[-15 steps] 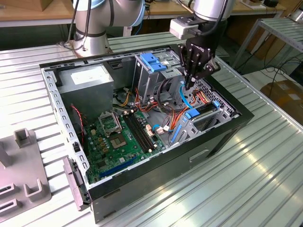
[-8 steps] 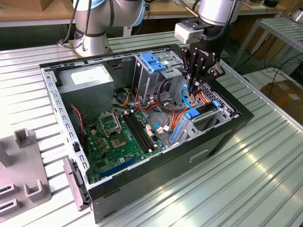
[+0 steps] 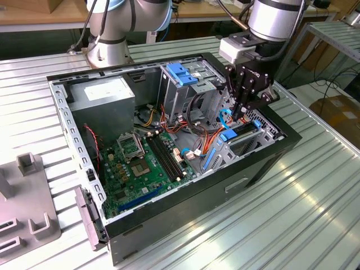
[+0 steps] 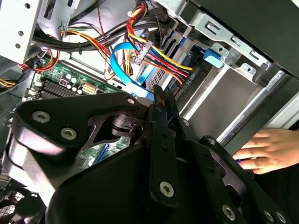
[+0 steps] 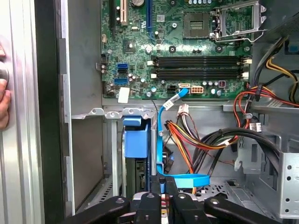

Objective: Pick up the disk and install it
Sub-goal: 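Insert the first disk wire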

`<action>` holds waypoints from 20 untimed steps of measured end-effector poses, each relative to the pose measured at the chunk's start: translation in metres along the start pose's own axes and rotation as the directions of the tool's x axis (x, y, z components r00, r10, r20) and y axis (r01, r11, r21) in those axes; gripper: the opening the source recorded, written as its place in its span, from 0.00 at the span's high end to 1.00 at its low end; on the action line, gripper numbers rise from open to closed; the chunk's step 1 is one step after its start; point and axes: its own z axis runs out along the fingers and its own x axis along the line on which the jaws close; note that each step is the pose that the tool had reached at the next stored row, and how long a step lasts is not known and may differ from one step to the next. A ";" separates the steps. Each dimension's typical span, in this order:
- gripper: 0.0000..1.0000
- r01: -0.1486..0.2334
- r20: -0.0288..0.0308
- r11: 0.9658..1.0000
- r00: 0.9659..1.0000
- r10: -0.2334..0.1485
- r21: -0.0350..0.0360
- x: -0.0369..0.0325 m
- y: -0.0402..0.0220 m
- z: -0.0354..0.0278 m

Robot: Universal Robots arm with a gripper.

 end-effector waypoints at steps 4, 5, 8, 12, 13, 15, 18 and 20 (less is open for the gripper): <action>0.82 0.000 0.000 1.000 1.000 0.000 0.000 0.0010 -0.0008 0.0001; 0.76 0.000 0.000 1.000 1.000 0.000 0.001 0.0010 -0.0008 0.0001; 0.76 -0.002 -0.001 1.000 1.000 0.002 0.022 0.0011 -0.0003 0.0002; 0.76 -0.002 -0.002 1.000 1.000 0.003 0.027 0.0011 0.0000 0.0002; 0.76 -0.003 -0.002 1.000 1.000 0.003 0.027 0.0010 0.0013 0.0002; 0.76 -0.003 -0.001 1.000 1.000 0.003 0.027 0.0011 0.0032 0.0002; 0.76 -0.002 0.000 1.000 1.000 0.002 0.027 0.0011 0.0038 0.0003; 0.76 -0.003 0.000 1.000 1.000 0.003 0.027 0.0011 0.0038 0.0003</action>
